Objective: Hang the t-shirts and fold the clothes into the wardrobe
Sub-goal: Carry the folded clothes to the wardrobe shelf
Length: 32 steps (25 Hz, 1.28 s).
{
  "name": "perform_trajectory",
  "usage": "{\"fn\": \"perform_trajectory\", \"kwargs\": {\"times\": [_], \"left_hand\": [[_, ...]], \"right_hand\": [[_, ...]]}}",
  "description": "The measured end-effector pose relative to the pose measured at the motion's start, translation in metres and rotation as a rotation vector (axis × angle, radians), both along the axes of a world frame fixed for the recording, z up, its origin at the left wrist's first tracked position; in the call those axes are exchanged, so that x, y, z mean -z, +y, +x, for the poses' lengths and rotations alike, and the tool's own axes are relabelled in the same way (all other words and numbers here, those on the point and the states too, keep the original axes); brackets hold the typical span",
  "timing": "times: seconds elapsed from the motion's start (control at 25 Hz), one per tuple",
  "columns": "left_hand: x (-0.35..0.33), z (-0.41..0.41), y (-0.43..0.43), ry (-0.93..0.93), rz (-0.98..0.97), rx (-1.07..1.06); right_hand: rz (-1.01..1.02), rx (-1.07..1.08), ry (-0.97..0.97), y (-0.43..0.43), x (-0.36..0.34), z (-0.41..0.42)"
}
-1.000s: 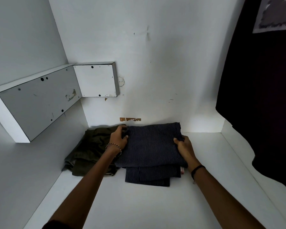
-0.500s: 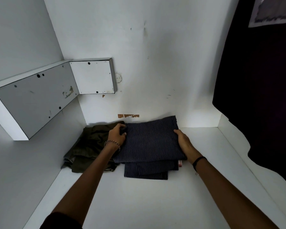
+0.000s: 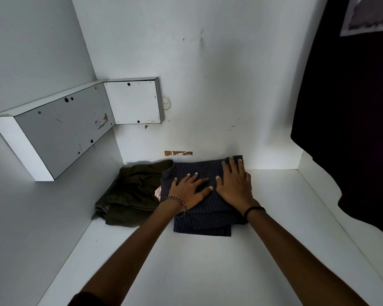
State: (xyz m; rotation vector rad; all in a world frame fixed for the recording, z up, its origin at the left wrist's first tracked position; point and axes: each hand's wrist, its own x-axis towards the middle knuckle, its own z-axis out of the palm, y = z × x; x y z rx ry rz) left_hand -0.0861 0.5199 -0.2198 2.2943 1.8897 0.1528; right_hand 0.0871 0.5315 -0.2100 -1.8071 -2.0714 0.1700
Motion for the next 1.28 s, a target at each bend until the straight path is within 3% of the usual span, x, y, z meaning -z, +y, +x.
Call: {"fn": "perform_trajectory", "kwargs": {"times": [0.16,0.4,0.56,0.72,0.88,1.0,1.12,1.28], "left_hand": [[0.011,0.001,-0.006,0.145,-0.056,0.03],[0.009,0.005,-0.008,0.123,-0.063,0.005],[0.009,0.01,-0.017,0.089,-0.002,-0.041],[0.015,0.015,-0.036,0.023,0.136,-0.105],[0.018,0.005,-0.053,-0.089,0.196,-0.175],[0.022,-0.008,-0.057,-0.221,0.365,-0.338],[0.015,-0.021,-0.059,-0.415,0.301,-0.593],[0.01,-0.036,-0.058,-0.359,0.202,-0.598]], "right_hand": [[-0.204,0.023,0.071,-0.007,0.029,0.011],[-0.221,-0.022,0.143,-0.001,0.032,0.016],[-0.123,-0.015,0.039,-0.017,0.034,0.016],[-0.029,-0.012,-0.093,-0.034,0.035,0.015],[-0.04,-0.019,-0.083,-0.045,0.037,0.014],[-0.055,-0.032,-0.074,-0.053,0.036,0.016],[-0.072,-0.04,-0.056,-0.055,0.032,0.018],[-0.081,-0.041,-0.044,-0.056,0.03,0.017]]}}
